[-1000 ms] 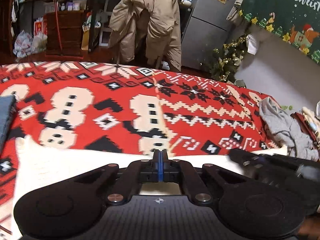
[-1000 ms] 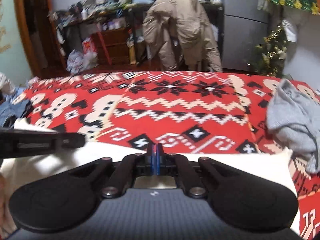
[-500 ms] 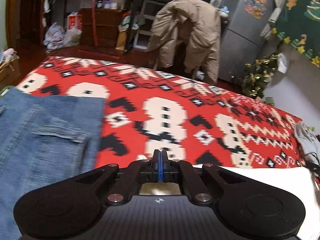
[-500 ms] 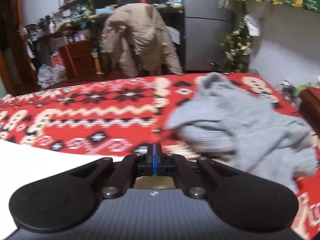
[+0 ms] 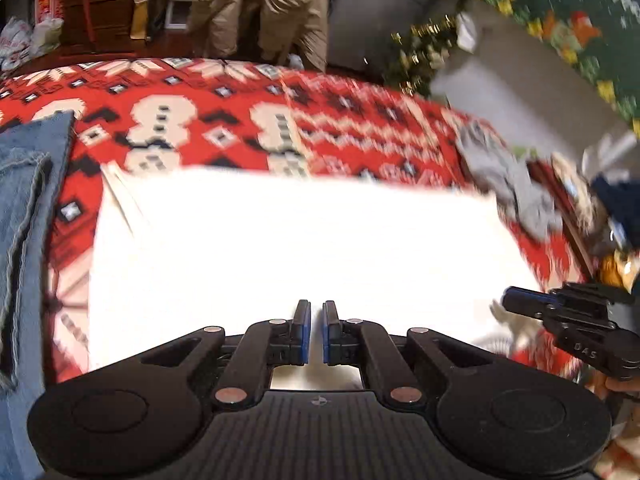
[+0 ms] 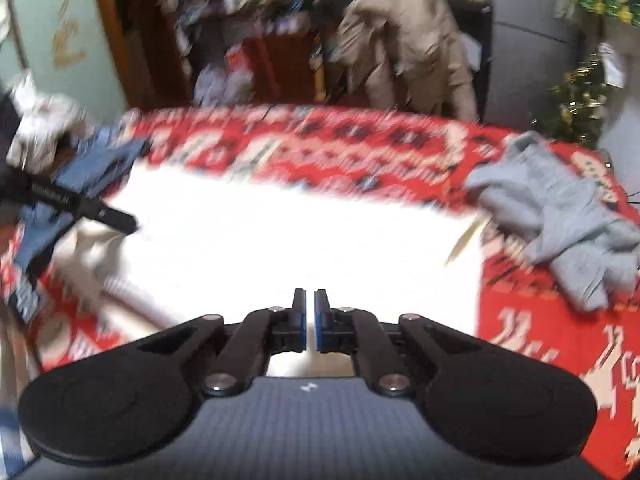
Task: Fold clothes
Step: 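Move both open grippers to the folded vest edge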
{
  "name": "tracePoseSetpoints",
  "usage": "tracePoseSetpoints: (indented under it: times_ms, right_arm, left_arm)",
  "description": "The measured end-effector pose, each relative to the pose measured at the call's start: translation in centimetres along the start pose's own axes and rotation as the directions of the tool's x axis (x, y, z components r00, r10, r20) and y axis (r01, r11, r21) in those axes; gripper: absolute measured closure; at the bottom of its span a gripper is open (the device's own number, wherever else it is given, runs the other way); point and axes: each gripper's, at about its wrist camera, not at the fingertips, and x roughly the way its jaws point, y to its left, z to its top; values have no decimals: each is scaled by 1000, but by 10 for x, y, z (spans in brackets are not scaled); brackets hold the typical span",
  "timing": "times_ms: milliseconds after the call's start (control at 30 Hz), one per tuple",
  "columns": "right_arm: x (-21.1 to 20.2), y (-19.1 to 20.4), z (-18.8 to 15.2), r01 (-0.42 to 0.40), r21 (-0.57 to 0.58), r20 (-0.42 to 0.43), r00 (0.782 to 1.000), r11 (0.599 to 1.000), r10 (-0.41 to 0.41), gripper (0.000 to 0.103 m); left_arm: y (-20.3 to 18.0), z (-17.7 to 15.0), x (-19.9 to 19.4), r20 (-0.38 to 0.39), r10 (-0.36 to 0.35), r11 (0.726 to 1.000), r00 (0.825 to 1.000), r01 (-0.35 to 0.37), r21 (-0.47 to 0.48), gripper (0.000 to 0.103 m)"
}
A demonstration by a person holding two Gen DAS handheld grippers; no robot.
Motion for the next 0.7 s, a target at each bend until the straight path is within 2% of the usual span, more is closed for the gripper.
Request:
tracePoseSetpoints:
  times_ms: [67,167,267,367,533,700]
  right_arm:
    - [2,11,-11,8,-27,-49,999,1000,-9,99]
    - [-7,15,-24,34,-63,-48,998,997,-37,100]
    - [-19,11,-36,43,-29,-53,998,999,-45,99]
    - [-32,10,-40,32,12,-24,999,999,-31,96]
    - [-33,25,-24,4,-13,12,1000,1000,-4,96]
    - [-20,32,-26,-3,-16,-13,1000,1000,3,96]
  left_arm:
    - [0,-7,-1,-29,10,1000,1000,-10,0,98]
    - [2,-18,-6,-62,41,999,997,-40,23,99]
    - [4,-22,-13,-64,91,995,994,-89,40,100]
    - [-1,-17,-24,-49,55,998,997,-54,13,98]
    - [-27,-2,-32,-63,31,999,998,-30,23,98]
    - [-22,-19,-2,-153,120,993,981,-121,5,98]
